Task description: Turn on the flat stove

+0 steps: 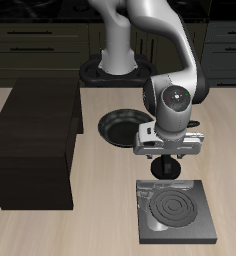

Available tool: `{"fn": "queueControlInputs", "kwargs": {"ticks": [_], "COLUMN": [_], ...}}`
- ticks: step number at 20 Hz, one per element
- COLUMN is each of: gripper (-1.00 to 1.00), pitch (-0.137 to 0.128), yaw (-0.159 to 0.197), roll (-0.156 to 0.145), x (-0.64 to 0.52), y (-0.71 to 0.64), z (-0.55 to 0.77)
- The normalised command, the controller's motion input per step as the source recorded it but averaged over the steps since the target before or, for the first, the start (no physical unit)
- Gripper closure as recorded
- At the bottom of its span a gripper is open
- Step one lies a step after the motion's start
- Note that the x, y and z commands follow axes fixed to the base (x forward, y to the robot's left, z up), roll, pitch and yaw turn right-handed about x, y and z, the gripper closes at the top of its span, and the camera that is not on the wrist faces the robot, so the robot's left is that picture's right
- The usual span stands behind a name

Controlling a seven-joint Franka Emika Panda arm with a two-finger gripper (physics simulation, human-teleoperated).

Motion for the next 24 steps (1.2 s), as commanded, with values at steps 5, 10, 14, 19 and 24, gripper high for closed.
{"fn": "queueControlInputs", "kwargs": {"ticks": [5,10,14,19,24], "gripper": [1.0,1.0,1.0,1.0,1.0], "pitch": [0.019,-0.012,-0.029,-0.017,-0.047], "yaw": [-0.02,-0.005,0.02,0.03,0.007], "roll": [0.01,0.004,0.0,-0.037,-0.06], "x": [-0.07,-0.05,-0.03,-0.03,-0.02], "y": [-0.07,-0.05,-0.09,-0.29,-0.43], "z": [-0.12,0.05,0.06,0.07,0.2]}}
